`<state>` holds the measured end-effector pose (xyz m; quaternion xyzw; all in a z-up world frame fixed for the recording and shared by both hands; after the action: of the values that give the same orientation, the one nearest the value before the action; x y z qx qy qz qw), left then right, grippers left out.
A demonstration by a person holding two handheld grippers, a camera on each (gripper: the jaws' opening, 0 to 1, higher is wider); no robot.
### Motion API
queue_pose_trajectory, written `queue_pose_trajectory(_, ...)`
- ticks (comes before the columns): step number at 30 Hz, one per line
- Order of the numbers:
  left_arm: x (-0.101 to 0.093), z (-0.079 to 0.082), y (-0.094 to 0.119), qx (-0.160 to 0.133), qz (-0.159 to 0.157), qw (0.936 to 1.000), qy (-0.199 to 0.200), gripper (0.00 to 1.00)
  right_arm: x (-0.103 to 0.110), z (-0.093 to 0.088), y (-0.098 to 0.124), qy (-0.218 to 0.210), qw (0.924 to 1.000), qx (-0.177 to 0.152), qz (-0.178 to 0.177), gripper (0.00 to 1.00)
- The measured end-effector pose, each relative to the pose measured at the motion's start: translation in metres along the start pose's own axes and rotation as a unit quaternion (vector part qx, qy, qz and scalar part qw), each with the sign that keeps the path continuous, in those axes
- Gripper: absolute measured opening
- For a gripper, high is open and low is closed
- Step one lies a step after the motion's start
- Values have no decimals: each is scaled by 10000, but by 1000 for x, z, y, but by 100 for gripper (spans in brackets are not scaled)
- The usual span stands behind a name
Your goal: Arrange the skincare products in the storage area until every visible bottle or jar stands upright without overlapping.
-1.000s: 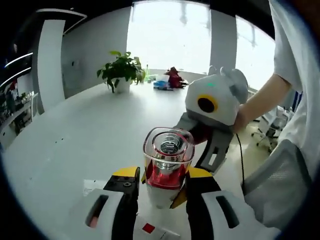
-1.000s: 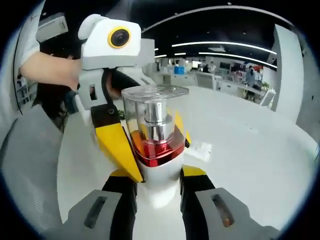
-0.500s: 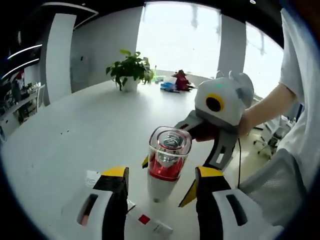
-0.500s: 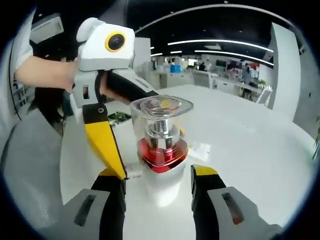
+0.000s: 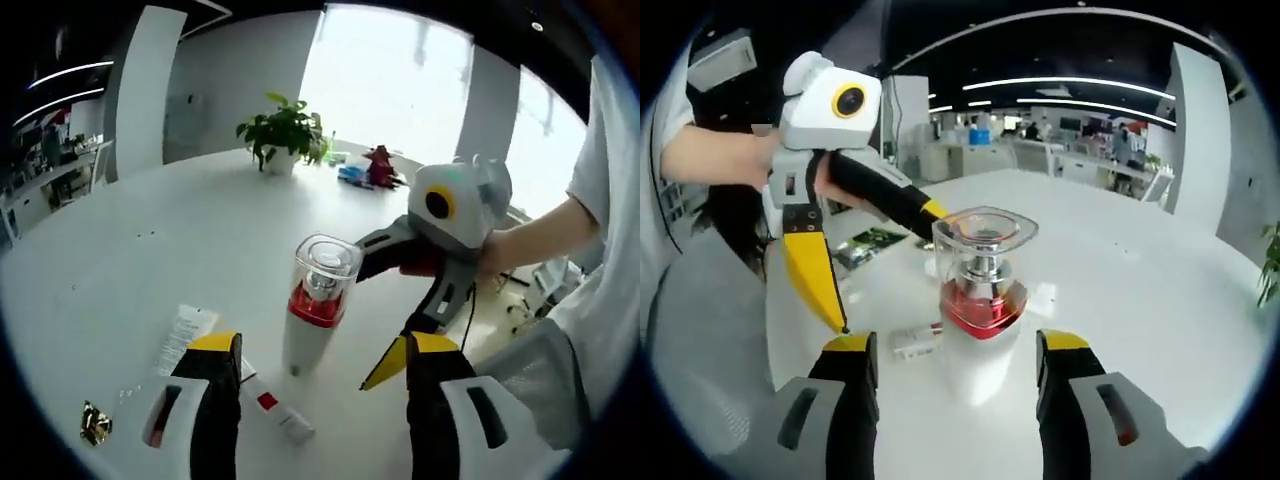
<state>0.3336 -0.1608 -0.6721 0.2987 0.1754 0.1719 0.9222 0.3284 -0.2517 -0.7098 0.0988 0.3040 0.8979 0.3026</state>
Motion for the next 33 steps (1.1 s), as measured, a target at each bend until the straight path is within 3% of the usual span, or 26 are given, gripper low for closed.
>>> queue_pose_trajectory(17, -8, -35, 48, -257, 498, 9963, 646, 73, 14, -3, 16, -367, 9993, -30, -114, 75)
queue_pose_trajectory(28, -5, -75, 87, -430, 775, 9883, 1239, 79, 27, -2, 26, -584, 9980, 27, -241, 81)
queue_pose_trajectory(33, -15, -93, 100, -331, 782, 9867, 1384, 82, 40, -4, 31, -767, 9965, 77, -317, 82)
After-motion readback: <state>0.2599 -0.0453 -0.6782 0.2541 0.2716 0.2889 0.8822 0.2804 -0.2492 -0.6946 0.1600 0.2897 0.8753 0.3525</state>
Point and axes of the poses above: the point that each gripper's makers call its tool centre point, and the gripper's own axes: y roughly backward along the fingers, x roughly to its left, z roughly out of its top, the point moved 5 cm from there along y, roughly backward along the fingers, and after that the axes turned 9 degrees about x, right-handed, at the moved point
